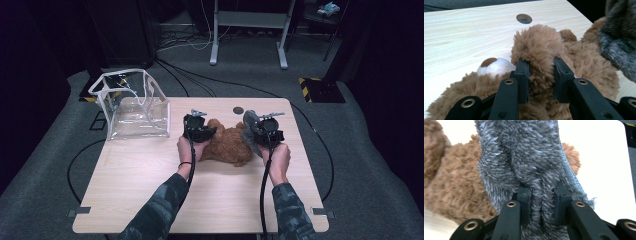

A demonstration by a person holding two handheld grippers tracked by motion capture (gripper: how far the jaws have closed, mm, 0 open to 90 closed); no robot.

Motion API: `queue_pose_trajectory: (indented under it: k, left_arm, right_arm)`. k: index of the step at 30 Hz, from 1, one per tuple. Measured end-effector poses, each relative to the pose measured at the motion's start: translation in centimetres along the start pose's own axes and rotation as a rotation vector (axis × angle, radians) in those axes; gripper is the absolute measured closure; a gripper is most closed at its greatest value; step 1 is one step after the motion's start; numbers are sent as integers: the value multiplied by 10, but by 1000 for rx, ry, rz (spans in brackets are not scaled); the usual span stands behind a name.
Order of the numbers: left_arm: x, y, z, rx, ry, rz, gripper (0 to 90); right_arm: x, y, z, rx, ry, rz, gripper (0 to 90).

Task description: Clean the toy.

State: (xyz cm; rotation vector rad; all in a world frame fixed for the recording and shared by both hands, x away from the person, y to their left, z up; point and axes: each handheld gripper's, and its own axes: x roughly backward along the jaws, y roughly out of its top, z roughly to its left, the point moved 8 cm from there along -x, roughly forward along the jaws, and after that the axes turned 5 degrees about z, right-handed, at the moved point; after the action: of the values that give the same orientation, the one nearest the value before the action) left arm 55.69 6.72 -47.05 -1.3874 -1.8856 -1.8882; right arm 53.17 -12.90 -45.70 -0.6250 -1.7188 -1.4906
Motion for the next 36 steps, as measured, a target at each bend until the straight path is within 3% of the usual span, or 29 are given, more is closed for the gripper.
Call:
queue_pose_trajectory:
  k: [4,8,11,13,17,21,25,29,32,34,36]
  left_arm:
    - [-2,-1,2,4,8,1,695]
    - [-3,-2,3,9,12,5,694]
    - [-3,-2,3,4,17,8,695]
    - [-3,-2,4,4,21,9,695]
    - [-2,-2,5,3,23,10,696]
    - [-2,-2,8,5,23,7,696]
    - [-1,-2,8,6,26,3,697]
    - [-1,-2,8,5,25,5,697]
    - [-1,-2,9,4,29,8,697]
    - [-1,-2,9,5,28,8,697]
    - [-1,-2,9,4,28,8,697]
  right_arm:
    - [14,3,26,44,61,-40,720]
    - [24,5,65,111,153,-57,719]
    - [19,4,91,160,212,-49,718]
    - [11,4,100,176,205,-27,718]
    - [-2,4,94,162,166,-8,718]
    - [-4,4,69,115,130,-9,717]
    - [-5,3,36,58,76,-15,717]
    - [-1,2,16,15,27,-16,717]
    - [4,2,19,15,50,-36,717]
    - [8,2,30,40,76,-47,716]
    - [12,3,48,65,134,-51,715]
